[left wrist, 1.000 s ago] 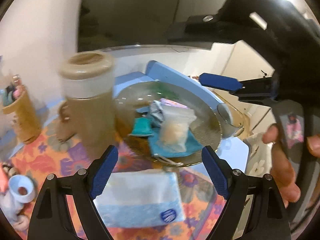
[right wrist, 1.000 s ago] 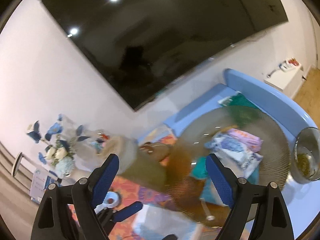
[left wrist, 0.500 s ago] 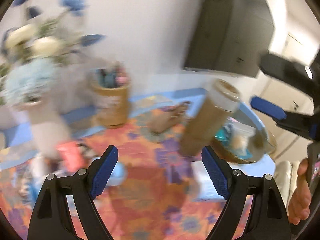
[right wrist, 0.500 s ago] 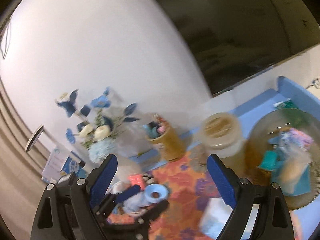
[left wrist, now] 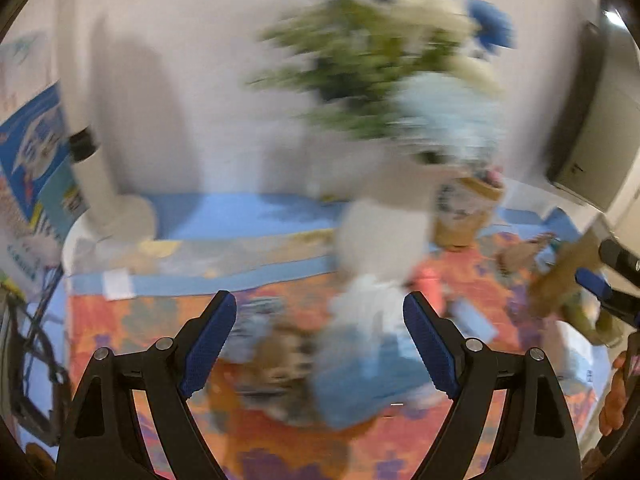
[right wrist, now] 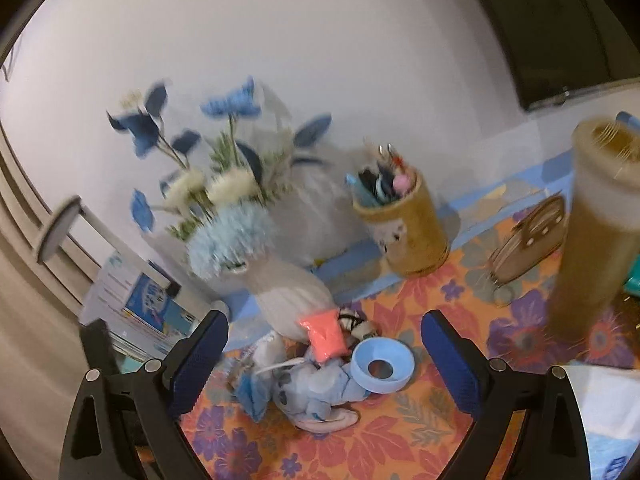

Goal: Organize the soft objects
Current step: 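Move both tools back to the table toward the plush toys, then grasp the plush bear with scrunchie in the left tool while the right tool grasps the blue ring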

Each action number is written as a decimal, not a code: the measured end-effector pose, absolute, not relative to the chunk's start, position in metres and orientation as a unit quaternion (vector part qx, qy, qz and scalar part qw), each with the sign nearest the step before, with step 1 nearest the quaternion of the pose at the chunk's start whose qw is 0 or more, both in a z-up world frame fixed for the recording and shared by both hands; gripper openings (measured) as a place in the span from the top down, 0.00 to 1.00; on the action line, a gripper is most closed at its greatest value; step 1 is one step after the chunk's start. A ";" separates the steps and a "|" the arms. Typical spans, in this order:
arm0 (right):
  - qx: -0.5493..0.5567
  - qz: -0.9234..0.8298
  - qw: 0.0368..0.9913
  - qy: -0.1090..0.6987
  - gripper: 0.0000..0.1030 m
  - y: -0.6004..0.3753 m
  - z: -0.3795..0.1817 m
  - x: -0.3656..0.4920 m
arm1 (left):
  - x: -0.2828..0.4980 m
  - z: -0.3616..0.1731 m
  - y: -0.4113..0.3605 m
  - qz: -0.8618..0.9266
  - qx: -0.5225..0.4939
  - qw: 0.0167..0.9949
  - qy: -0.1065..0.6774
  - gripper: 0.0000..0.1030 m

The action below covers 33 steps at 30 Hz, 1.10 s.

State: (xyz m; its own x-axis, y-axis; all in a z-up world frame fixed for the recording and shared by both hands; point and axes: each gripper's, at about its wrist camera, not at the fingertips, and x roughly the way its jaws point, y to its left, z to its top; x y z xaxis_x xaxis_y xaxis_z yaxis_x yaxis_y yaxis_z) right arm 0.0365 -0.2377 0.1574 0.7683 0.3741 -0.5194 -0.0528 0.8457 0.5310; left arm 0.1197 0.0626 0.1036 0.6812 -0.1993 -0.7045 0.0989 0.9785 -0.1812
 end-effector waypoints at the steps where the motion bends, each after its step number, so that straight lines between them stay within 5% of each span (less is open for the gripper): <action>1: 0.249 0.115 0.905 0.325 0.06 -0.232 0.149 0.042 | 0.121 0.099 0.071 -0.074 -0.066 0.915 0.392 0.18; 20: 0.165 0.031 0.905 0.390 0.06 -0.193 0.033 0.100 | 0.155 0.015 0.091 -0.108 -0.087 0.887 0.440 0.17; 28: 0.143 0.003 0.913 0.382 0.00 -0.191 0.013 0.103 | 0.152 -0.002 0.087 -0.110 -0.070 0.897 0.423 0.01; 33: 0.144 0.004 0.913 0.383 0.00 -0.190 0.012 0.104 | 0.151 -0.009 0.087 -0.103 -0.062 0.897 0.425 0.01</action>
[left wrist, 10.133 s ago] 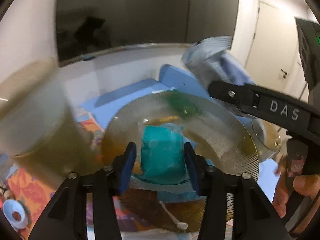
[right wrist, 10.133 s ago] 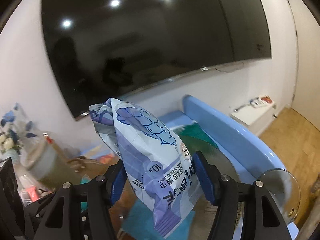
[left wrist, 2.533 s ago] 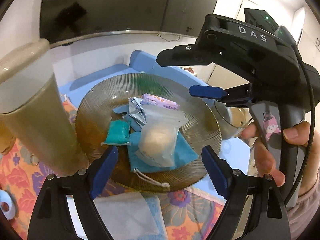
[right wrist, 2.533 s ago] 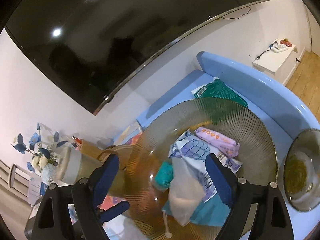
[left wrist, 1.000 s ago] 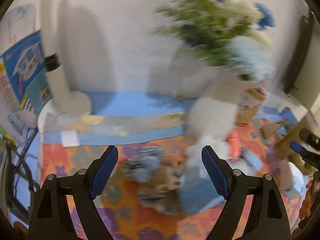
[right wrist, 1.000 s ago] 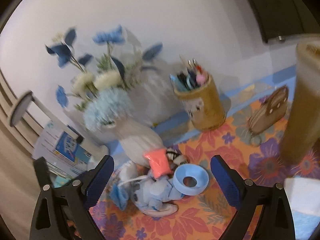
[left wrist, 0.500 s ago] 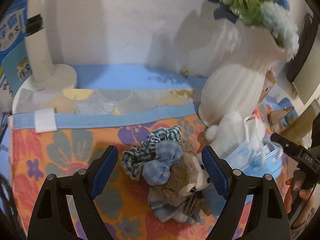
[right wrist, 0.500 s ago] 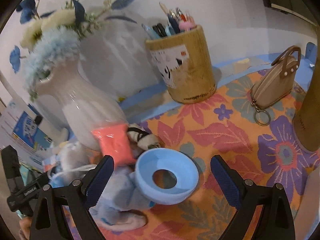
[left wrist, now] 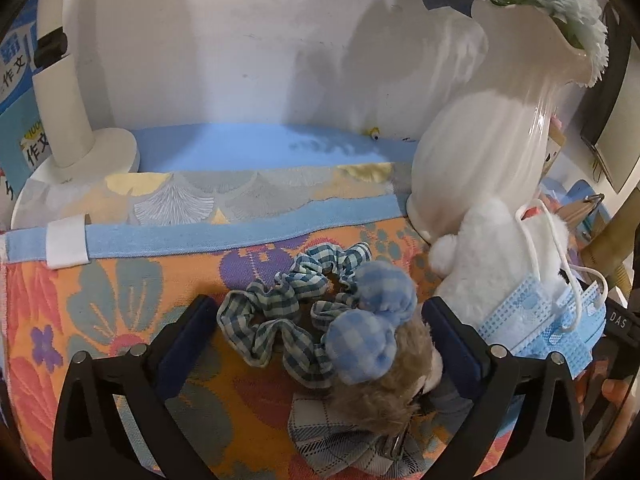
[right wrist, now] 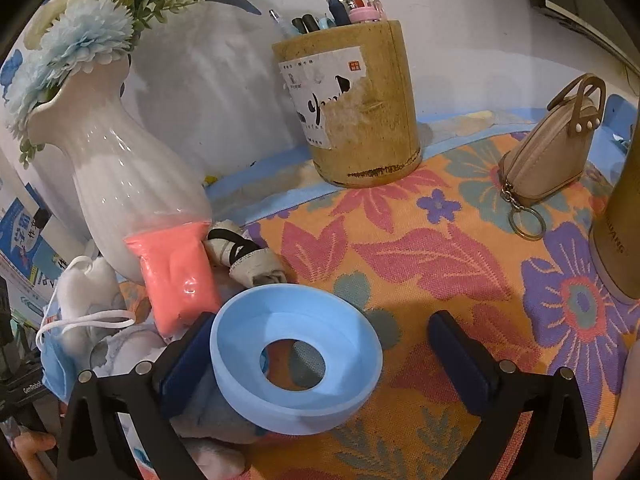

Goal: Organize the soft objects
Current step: 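Grasp the plush bear with scrunchie in the left tool while the right tool grasps the blue ring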

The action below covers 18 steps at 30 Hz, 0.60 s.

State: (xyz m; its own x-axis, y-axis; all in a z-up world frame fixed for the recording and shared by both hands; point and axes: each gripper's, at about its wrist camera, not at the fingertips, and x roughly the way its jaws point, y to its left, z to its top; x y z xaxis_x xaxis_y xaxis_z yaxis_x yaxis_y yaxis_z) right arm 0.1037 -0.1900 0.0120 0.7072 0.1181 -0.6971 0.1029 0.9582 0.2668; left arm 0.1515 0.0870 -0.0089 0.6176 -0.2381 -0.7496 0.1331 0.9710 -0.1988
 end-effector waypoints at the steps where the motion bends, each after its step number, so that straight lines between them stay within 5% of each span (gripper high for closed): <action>1: 0.144 0.004 0.912 0.383 0.00 -0.191 0.012 0.104 | 0.152 -0.009 0.087 -0.103 -0.061 0.897 0.425 0.01; 18: 0.146 0.028 0.909 0.389 0.00 -0.190 0.013 0.097 | 0.151 -0.010 0.088 -0.099 -0.057 0.897 0.427 0.01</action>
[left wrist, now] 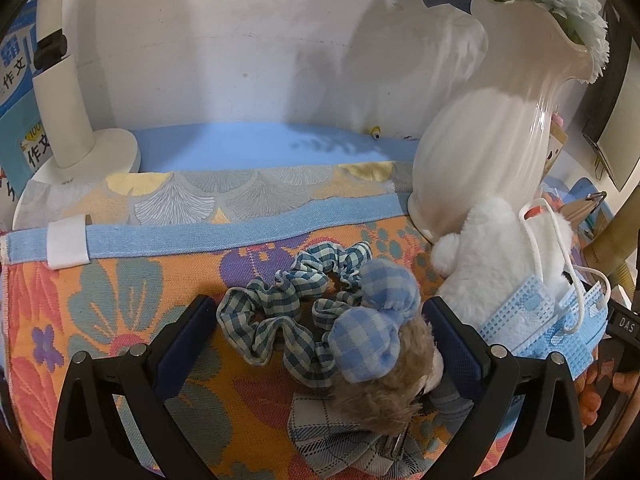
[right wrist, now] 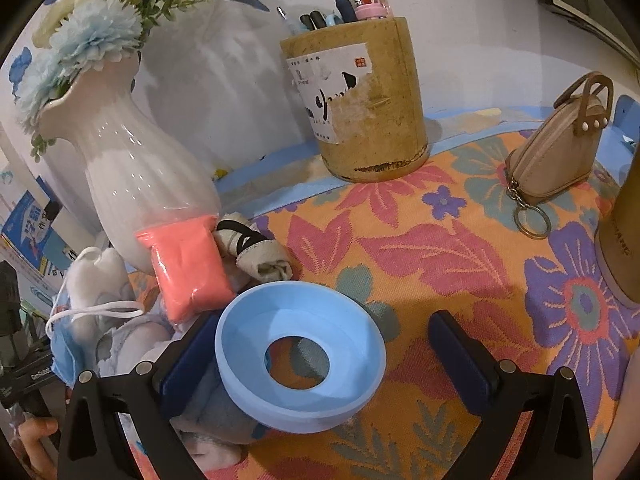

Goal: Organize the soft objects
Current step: 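Grasp the plush bear with scrunchie in the left tool while the right tool grasps the blue ring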

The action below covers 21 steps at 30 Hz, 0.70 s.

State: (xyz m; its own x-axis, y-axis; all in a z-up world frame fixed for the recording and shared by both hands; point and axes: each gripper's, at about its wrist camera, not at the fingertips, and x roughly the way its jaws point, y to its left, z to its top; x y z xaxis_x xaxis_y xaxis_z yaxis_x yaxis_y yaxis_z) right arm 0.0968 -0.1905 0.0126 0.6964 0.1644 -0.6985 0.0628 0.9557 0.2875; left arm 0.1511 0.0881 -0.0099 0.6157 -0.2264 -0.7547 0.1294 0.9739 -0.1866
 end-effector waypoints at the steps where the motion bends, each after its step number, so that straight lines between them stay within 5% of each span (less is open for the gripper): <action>1: 0.147 0.028 0.910 0.387 0.00 -0.190 0.013 0.096 | 0.151 -0.010 0.088 -0.099 -0.057 0.897 0.427 0.01; 2: 0.146 0.025 0.911 0.385 0.02 -0.190 0.013 0.094 | 0.152 -0.010 0.088 -0.099 -0.058 0.897 0.426 0.01; 4: 0.145 0.023 0.914 0.378 0.22 -0.189 0.015 0.091 | 0.154 -0.011 0.089 -0.097 -0.059 0.899 0.422 0.02; 6: 0.146 0.044 0.917 0.368 0.37 -0.185 0.017 0.088 | 0.148 -0.007 0.096 -0.091 -0.078 0.907 0.403 0.43; 7: 0.142 0.043 0.920 0.362 0.37 -0.184 0.018 0.085 | 0.146 -0.005 0.105 -0.103 -0.103 0.908 0.393 0.55; 15: 0.206 0.067 0.936 0.278 0.38 -0.207 0.031 0.059 | 0.138 -0.003 0.131 -0.094 -0.170 0.913 0.358 0.60; 17: 0.214 0.077 0.938 0.260 0.38 -0.210 0.035 0.054 | 0.132 0.001 0.135 -0.101 -0.183 0.919 0.334 0.81; 21: 0.223 0.091 0.941 0.238 0.38 -0.211 0.040 0.049 | 0.138 -0.005 0.140 -0.091 -0.199 0.911 0.350 0.80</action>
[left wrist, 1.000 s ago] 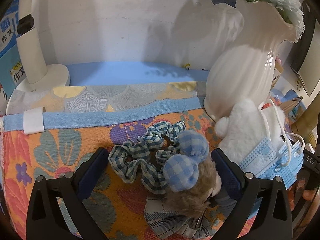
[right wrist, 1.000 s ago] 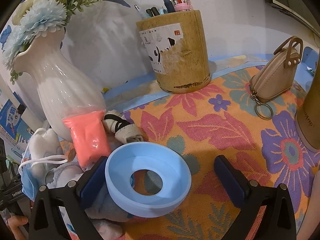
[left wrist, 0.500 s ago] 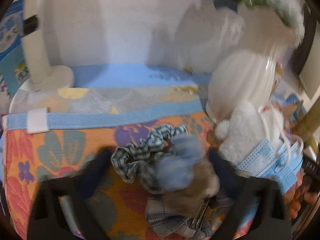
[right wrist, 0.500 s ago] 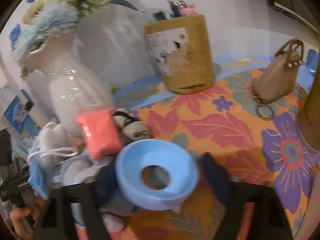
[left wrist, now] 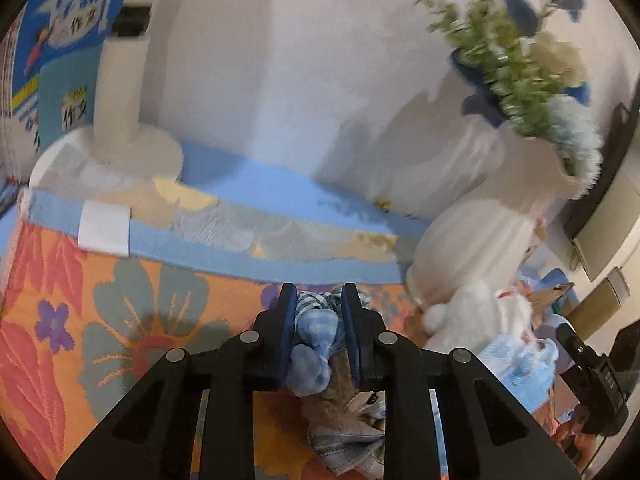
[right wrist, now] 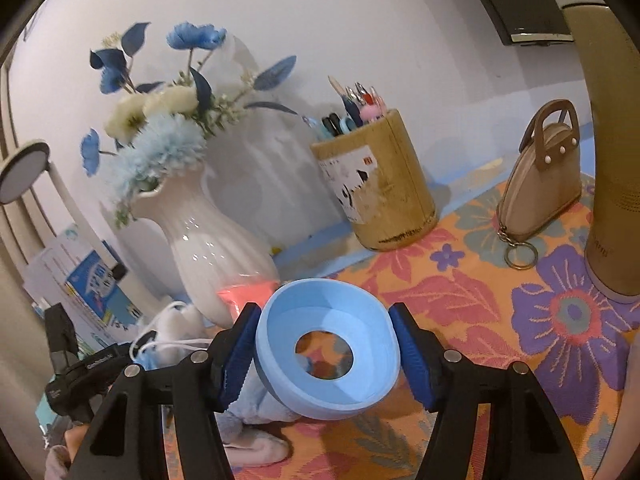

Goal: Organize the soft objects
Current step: 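Grasp the plush bear with scrunchie in the left tool while the right tool grasps the blue ring, then lift the plush bear and blue ring off the table with both tools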

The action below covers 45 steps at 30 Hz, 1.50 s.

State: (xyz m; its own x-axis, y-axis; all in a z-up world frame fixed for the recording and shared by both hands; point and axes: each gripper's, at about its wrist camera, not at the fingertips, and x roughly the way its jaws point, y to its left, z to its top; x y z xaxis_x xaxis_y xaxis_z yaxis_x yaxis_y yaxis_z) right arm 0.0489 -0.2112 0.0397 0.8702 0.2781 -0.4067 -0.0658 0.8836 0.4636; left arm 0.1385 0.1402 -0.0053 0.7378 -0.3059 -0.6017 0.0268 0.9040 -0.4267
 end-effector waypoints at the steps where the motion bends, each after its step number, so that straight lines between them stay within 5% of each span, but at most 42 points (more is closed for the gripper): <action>1: 0.224 0.092 0.940 0.239 0.38 -0.212 0.040 0.050 | 0.141 -0.008 0.142 -0.098 -0.208 0.906 0.355 0.79; 3: 0.224 0.093 0.938 0.247 0.38 -0.211 0.038 0.054 | 0.145 -0.012 0.142 -0.108 -0.218 0.898 0.366 0.74; 8: 0.229 0.095 0.936 0.251 0.37 -0.214 0.036 0.053 | 0.146 -0.012 0.124 -0.152 -0.180 0.888 0.396 0.27; 9: 0.231 0.094 0.935 0.252 0.37 -0.215 0.036 0.054 | 0.145 -0.010 0.112 -0.154 -0.147 0.891 0.401 0.24; 11: 0.234 0.093 0.933 0.255 0.37 -0.217 0.034 0.054 | 0.144 -0.009 0.093 -0.141 -0.093 0.898 0.406 0.33; 12: 0.235 0.092 0.933 0.256 0.37 -0.217 0.034 0.054 | 0.143 -0.008 0.087 -0.144 -0.081 0.898 0.407 0.46; 13: 0.236 0.092 0.933 0.256 0.37 -0.217 0.034 0.054 | 0.143 -0.008 0.083 -0.158 -0.077 0.896 0.407 0.73; 21: 0.232 0.096 0.936 0.244 0.37 -0.218 0.036 0.050 | 0.125 0.003 0.116 -0.152 -0.161 0.914 0.341 0.73; 35: 0.191 0.113 0.932 0.286 0.37 -0.200 0.040 0.040 | 0.090 0.035 0.109 -0.051 -0.163 0.922 0.346 0.73; 45: 0.160 0.097 0.951 0.246 0.37 -0.238 0.150 0.026 | 0.084 0.112 0.048 -0.072 -0.158 0.927 0.332 0.73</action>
State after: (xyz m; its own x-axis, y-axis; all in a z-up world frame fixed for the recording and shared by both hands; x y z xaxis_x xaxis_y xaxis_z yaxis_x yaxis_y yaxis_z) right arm 0.0257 -0.2382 0.1496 0.8604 0.2639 -0.4359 -0.1069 0.9299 0.3520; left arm 0.0835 0.0483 0.1119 0.7686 -0.2383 -0.5937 0.0285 0.9399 -0.3403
